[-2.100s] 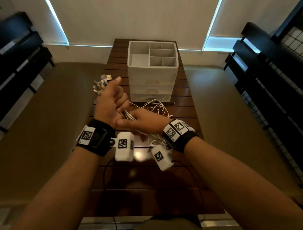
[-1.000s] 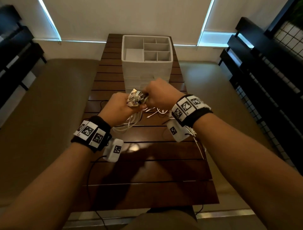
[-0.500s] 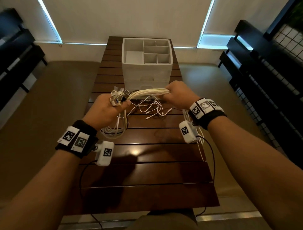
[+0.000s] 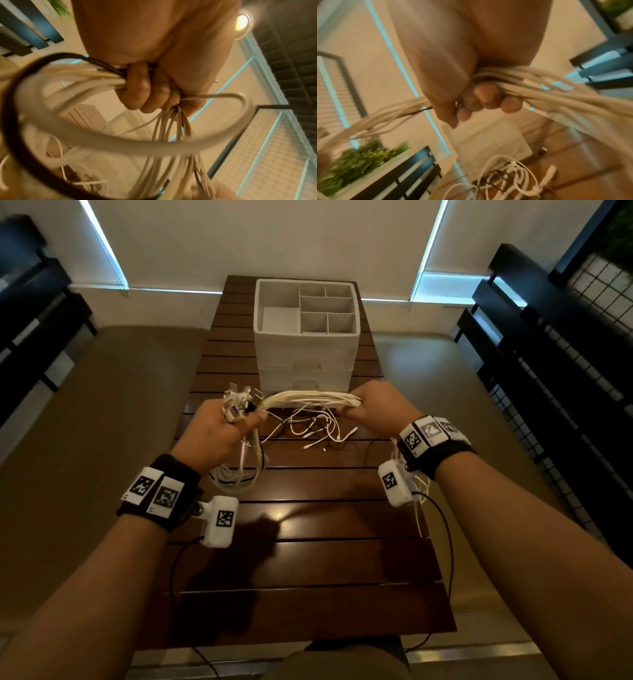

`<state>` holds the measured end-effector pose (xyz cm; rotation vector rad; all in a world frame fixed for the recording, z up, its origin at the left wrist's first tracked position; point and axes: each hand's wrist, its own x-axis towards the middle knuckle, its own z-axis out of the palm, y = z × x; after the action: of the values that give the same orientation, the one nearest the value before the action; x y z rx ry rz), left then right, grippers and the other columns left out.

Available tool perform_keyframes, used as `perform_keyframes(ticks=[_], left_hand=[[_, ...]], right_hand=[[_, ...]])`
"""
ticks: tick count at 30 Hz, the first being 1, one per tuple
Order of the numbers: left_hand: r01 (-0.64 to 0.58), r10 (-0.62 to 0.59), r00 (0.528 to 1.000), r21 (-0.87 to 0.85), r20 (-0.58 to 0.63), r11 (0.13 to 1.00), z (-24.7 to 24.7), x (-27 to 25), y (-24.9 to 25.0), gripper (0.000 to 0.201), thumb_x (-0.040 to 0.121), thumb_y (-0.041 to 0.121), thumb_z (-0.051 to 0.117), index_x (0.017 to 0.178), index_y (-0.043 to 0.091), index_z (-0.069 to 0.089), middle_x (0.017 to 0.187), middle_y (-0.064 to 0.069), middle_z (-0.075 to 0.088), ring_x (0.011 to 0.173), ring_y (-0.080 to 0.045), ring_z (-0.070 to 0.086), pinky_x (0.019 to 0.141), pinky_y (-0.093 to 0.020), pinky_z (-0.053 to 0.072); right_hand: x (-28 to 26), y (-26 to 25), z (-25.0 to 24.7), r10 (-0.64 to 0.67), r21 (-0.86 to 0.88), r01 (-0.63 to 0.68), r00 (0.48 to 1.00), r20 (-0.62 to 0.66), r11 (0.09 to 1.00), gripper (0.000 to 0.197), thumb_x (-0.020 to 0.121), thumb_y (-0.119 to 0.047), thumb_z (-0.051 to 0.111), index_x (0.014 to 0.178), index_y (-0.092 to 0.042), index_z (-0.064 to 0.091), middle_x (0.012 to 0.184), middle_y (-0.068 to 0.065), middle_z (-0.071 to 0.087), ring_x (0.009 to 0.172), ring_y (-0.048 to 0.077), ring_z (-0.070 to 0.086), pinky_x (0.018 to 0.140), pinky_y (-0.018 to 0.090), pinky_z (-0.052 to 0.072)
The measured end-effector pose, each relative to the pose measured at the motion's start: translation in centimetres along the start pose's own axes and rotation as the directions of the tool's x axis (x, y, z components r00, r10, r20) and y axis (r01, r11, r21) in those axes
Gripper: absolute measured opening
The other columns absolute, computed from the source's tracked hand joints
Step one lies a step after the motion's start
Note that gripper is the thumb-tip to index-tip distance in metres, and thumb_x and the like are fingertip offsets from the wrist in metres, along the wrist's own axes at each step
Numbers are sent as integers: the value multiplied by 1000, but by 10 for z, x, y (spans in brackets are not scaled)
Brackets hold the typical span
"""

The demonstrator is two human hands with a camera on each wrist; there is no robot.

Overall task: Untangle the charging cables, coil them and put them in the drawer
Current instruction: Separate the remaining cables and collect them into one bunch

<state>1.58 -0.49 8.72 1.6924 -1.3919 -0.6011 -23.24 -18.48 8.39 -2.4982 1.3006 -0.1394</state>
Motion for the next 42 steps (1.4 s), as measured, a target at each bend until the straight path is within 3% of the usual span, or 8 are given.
perform_keyframes(ticks=[6,10,16,24,28,31,36,42], left_hand=[[54,-51,997,41,-66,998,-15,-2,-19,16,99,23,71,89,13,77,79,-9,72,67,-9,60,71,-32,47],[120,-119,992,14,-52,993,-14,-12,-33,18,99,21,71,82,15,74,66,12,68,59,1,55,67,-28,45],[154,-153,987,18,-46,988,-11,-15,-43,34,100,24,70,84,-5,70,84,-33,66,68,-24,54,65,-33,43],[136,-147,976,82,159,987,6,-20,-53,22,98,22,72,78,13,74,66,2,64,56,-2,55,59,-19,42],[105,-166,936,204,311,973,27,-21,-60,32,96,21,74,66,21,66,56,12,61,53,-2,53,55,-22,37],[127,-192,918,202,346,971,44,-21,-57,32,93,21,76,64,22,63,55,16,62,54,0,55,56,-22,39],[94,-117,911,78,396,993,57,-18,-45,16,94,25,77,78,22,73,71,11,72,68,-3,65,65,-24,48],[170,-181,983,-189,-42,967,37,-17,-33,20,97,26,74,86,10,78,56,13,62,50,1,51,51,-15,42]], right_hand=[[-14,13,30,106,29,-105,993,-51,994,23,97,-36,62,85,-23,77,63,-5,58,68,24,62,57,27,38],[-22,19,30,182,-99,-175,981,69,980,40,99,-39,59,65,-20,53,67,1,48,64,23,51,63,33,43],[-22,10,7,141,-166,-134,989,33,977,39,98,-35,60,63,-26,46,74,1,49,63,19,50,66,36,46],[-21,4,28,210,-358,-69,904,372,931,44,86,-53,76,103,-16,60,103,3,66,91,25,62,83,39,56],[-19,-11,35,27,-263,77,928,371,962,88,76,-58,81,149,-25,44,146,7,49,133,31,48,108,51,45],[-28,-42,44,-235,80,221,913,334,972,94,81,-43,82,160,-30,31,159,4,38,144,24,37,116,43,37],[-35,-64,79,-320,238,244,874,366,940,34,92,-22,74,124,-16,65,113,6,73,100,22,69,91,39,56],[-21,-14,104,-129,-142,198,911,391,970,20,99,-29,62,108,-11,66,110,14,71,103,34,68,85,39,54]])
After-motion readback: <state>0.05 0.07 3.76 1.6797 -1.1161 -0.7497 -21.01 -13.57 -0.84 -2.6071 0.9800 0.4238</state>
